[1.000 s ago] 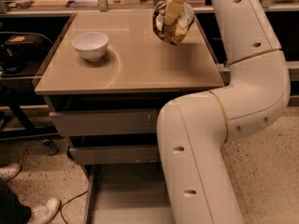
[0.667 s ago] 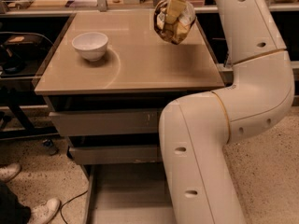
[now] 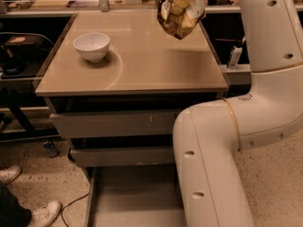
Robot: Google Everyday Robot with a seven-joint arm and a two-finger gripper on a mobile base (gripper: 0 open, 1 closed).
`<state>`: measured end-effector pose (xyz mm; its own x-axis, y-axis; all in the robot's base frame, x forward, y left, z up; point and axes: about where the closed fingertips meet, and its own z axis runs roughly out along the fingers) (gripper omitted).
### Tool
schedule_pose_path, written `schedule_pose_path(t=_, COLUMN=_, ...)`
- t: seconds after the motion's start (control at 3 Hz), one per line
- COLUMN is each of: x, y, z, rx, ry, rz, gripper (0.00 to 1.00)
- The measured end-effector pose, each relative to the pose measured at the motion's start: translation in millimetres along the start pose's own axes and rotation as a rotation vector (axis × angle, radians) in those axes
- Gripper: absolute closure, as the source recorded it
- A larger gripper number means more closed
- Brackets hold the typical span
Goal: Place brown chip bag into bottom drawer
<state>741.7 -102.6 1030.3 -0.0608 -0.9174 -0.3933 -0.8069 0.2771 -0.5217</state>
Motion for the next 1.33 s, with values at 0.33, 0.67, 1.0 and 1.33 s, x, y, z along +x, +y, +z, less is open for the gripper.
schedule_pose_path(t=0.33, x=-2, y=20, z=-16, rx=0.021, ry=-0.044, rz=0.066, gripper=1.00)
schedule_pose_path(t=0.67, x=-32, y=24, z=-35, rx=0.069, ry=-0.132, rz=0.050, gripper=1.00)
schedule_pose_path(t=1.0, x=-37, y=20, z=-31, rx=0.082, ry=-0.150, rz=0.053, gripper=1.00)
schedule_pose_path(t=1.33, x=-34, y=28, z=-29, rx=0.071, ry=-0.138, rz=0.070, gripper=1.00)
